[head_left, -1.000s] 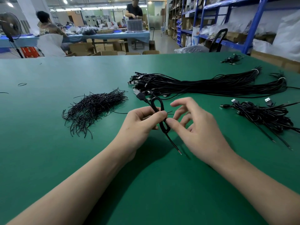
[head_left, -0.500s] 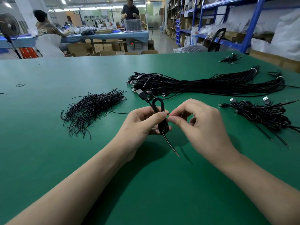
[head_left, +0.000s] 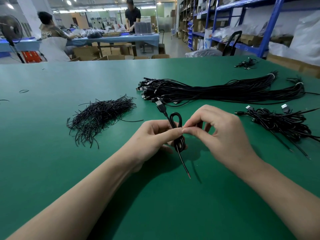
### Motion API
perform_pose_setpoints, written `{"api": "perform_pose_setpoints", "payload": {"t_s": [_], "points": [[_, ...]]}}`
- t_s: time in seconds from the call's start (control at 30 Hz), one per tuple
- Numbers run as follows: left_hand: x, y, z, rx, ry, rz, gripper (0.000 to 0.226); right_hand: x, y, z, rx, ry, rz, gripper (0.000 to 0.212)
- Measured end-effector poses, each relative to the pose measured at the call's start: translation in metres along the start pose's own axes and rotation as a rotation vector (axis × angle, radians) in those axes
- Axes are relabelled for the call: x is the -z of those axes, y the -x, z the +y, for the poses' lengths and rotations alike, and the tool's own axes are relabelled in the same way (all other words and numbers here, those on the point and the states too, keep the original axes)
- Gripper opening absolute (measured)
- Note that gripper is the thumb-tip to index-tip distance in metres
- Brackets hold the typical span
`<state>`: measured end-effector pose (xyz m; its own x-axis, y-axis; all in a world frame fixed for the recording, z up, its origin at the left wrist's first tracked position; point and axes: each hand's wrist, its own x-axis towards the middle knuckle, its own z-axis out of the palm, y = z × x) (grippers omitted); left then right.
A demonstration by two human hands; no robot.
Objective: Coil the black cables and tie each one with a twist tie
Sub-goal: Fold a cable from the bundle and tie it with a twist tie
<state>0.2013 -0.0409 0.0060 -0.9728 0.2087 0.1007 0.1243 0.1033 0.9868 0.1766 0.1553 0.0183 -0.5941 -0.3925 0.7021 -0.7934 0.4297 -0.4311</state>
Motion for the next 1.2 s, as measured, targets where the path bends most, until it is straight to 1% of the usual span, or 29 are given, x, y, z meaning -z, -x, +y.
{"api": "perform_pose_setpoints", "payload": {"t_s": [0.1,0.17,0.2,0.23,0.37,0.43,0.53,0.6,0.73,0.8,0.87,0.9,0.93,1.03,1.1,1.17,1.2], "points": [[-0.002,0.002,-0.001,-0.019,0.027,-0.035,0.011,0.002,-0.001,0.002,-0.156,-0.159,-0.066,0.009],[-0.004,0.004,0.000,-0.030,0.052,-0.056,0.019,0.002,-0.001,0.006,-0.283,-0.278,-0.121,0.013],[-0.006,0.004,0.000,-0.039,0.049,-0.053,0.024,0.001,0.000,0.008,-0.321,-0.301,-0.135,0.016],[-0.006,0.004,0.001,-0.052,0.046,-0.040,0.026,0.000,0.000,0.008,-0.334,-0.294,-0.141,0.020],[-0.008,0.001,0.001,-0.099,0.064,0.012,0.027,-0.005,0.003,0.005,-0.269,-0.177,-0.211,0.031],[-0.009,0.000,0.000,-0.120,0.066,0.018,0.027,-0.005,0.004,0.004,-0.265,-0.144,-0.238,0.038],[-0.008,-0.003,-0.003,-0.133,0.092,0.012,0.034,-0.007,0.005,0.000,-0.263,-0.163,-0.249,0.044],[-0.007,-0.003,-0.004,-0.139,0.076,-0.005,0.035,-0.009,0.006,-0.002,-0.271,-0.188,-0.250,0.045],[-0.008,-0.003,-0.005,-0.170,0.047,-0.022,0.026,-0.013,0.007,-0.005,-0.294,-0.189,-0.182,0.046],[-0.011,-0.004,-0.006,-0.206,0.020,0.041,0.024,-0.017,0.006,-0.008,-0.315,-0.201,-0.093,0.046],[-0.013,-0.005,-0.006,-0.250,-0.054,0.144,0.021,-0.022,0.005,-0.010,-0.381,-0.281,-0.006,0.044],[-0.014,-0.005,-0.005,-0.270,-0.111,0.194,0.016,-0.025,0.004,-0.011,-0.427,-0.342,0.019,0.043],[-0.015,-0.004,-0.004,-0.297,-0.178,0.241,0.010,-0.027,0.004,-0.011,-0.476,-0.397,0.035,0.044],[-0.017,-0.002,-0.002,-0.432,-0.411,0.389,0.007,-0.030,0.003,-0.010,-0.620,-0.507,0.035,0.046],[-0.018,-0.001,0.000,-0.558,-0.567,0.439,0.007,-0.030,0.004,-0.011,-0.704,-0.623,0.017,0.046],[-0.017,-0.001,0.001,-0.702,-0.739,0.456,0.006,-0.030,0.005,-0.012,-0.765,-0.740,-0.005,0.048],[-0.016,-0.001,0.002,-0.763,-0.815,0.459,0.007,-0.029,0.005,-0.012,-0.785,-0.766,-0.004,0.045]]}}
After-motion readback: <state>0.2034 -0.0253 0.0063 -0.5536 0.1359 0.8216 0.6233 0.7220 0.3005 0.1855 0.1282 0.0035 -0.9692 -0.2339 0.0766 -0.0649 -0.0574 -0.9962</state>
